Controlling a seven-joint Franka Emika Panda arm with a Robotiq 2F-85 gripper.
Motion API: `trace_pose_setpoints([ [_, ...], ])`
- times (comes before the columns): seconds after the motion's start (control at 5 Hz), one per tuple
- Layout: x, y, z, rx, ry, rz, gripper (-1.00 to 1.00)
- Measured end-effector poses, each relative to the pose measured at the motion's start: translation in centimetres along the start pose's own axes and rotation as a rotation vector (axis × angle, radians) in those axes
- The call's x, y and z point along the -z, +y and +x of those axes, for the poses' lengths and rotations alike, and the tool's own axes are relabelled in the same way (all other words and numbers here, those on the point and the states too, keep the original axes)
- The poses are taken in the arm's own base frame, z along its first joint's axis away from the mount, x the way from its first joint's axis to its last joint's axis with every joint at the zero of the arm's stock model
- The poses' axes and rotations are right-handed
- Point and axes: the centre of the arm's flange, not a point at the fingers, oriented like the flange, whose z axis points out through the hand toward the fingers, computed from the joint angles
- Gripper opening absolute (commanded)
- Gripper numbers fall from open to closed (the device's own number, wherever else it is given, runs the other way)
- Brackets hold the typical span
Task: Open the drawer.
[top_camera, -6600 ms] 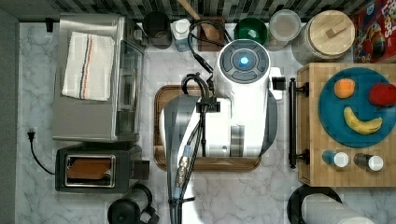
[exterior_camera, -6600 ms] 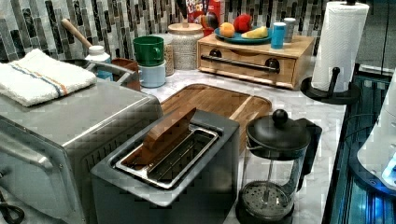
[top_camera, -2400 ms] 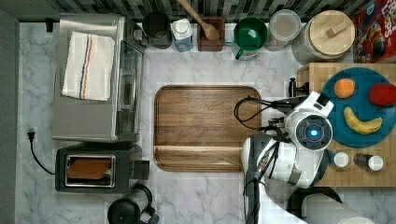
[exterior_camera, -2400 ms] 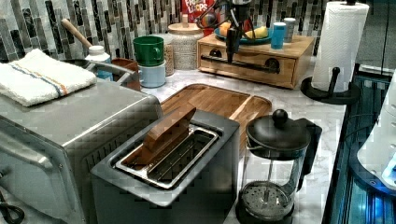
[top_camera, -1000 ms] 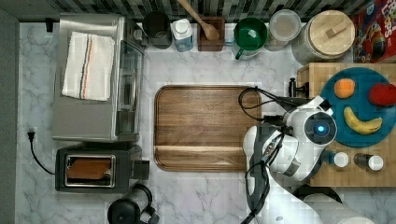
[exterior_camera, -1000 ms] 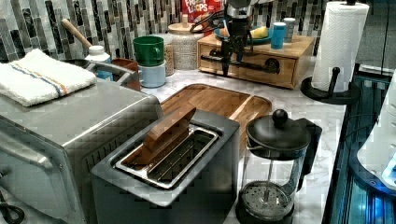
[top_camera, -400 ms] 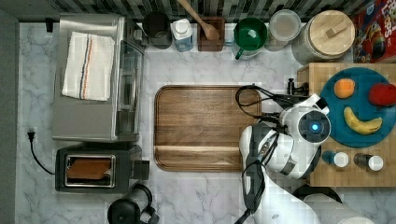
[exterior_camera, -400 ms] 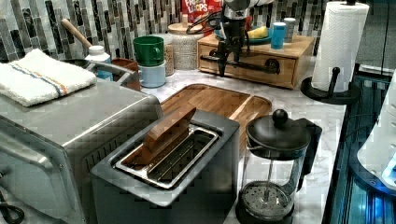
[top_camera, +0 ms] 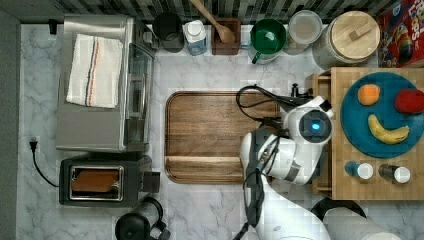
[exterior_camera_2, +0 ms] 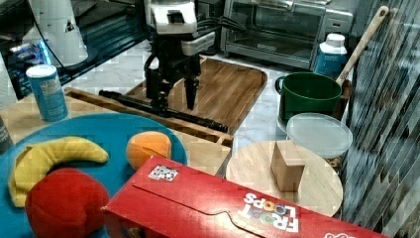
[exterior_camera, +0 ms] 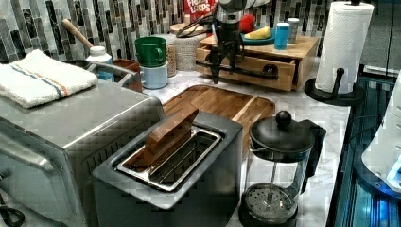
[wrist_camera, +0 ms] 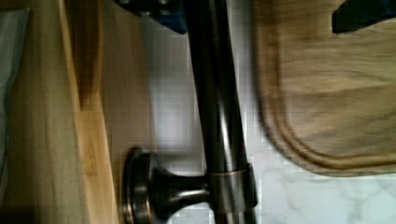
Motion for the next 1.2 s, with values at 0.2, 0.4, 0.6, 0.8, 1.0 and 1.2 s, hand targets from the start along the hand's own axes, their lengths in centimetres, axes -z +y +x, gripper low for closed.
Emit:
trace_pose_setpoints([
  [0.2,0.1,-4.2,0.2,-0.037,-0.02,0.008,1.0],
  [0.4,0.3,-8.2,-0.1,0.009,-0.058,0.023,1.0],
  [0.6,0.4,-11.3,-0.4,0.056,-0.073,0.037,1.0],
  [0.8,0.6,-13.3,-0.5,0.069,-0.08,0.043,1.0],
  [1.0,0.7,-13.0,-0.4,0.02,-0.076,0.042,1.0],
  [1.2,0.7,-12.9,-0.4,0.006,-0.076,0.041,1.0],
])
